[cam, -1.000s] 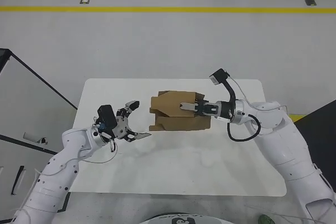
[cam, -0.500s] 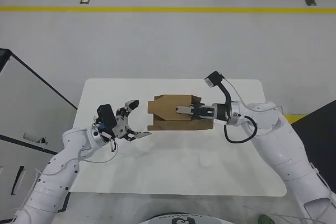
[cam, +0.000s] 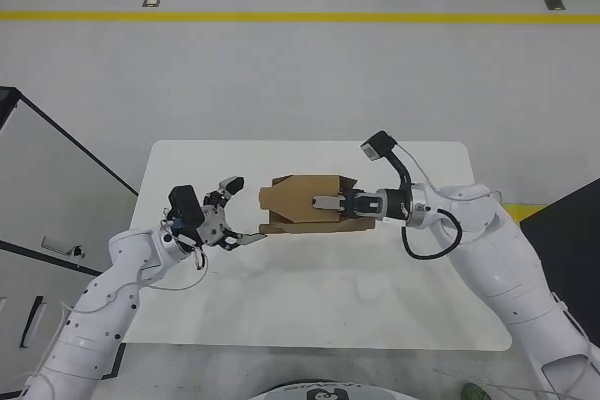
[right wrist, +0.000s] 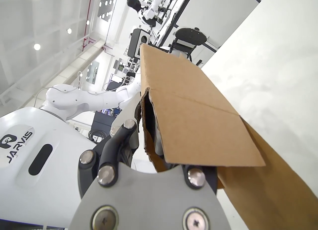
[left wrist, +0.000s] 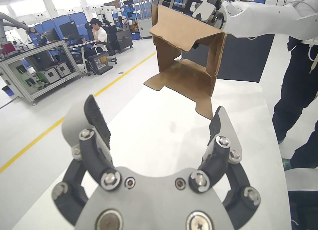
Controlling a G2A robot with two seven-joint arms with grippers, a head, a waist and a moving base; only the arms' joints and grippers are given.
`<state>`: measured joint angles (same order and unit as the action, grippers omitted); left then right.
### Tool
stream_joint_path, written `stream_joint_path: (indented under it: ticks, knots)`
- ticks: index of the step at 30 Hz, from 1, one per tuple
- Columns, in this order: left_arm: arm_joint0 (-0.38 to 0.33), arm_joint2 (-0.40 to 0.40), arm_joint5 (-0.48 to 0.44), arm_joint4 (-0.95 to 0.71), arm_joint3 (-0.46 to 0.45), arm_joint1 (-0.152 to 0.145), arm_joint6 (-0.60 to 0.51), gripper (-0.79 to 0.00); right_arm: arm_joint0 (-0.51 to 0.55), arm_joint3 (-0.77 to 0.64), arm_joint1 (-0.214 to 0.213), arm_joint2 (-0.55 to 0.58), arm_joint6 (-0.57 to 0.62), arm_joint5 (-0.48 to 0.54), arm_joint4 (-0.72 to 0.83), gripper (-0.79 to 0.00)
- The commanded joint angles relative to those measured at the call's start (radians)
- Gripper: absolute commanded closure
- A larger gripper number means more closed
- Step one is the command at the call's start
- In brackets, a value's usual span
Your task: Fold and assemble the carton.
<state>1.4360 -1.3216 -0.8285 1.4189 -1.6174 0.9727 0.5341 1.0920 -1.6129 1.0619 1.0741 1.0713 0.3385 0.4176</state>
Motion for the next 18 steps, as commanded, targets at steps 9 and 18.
stream_joint_path:
  ticks: [9, 18]
  knots:
    - [-0.003, -0.003, -0.006, -0.003, 0.005, -0.001, 0.005, -0.785, 0.016, -0.003, 0.001, -0.009, 0.038, -0.024, 0.045, 0.000]
    - [-0.002, -0.006, -0.006, -0.004, 0.010, -0.001, 0.015, -0.785, 0.021, -0.007, 0.000, -0.010, 0.060, -0.054, 0.052, 0.000]
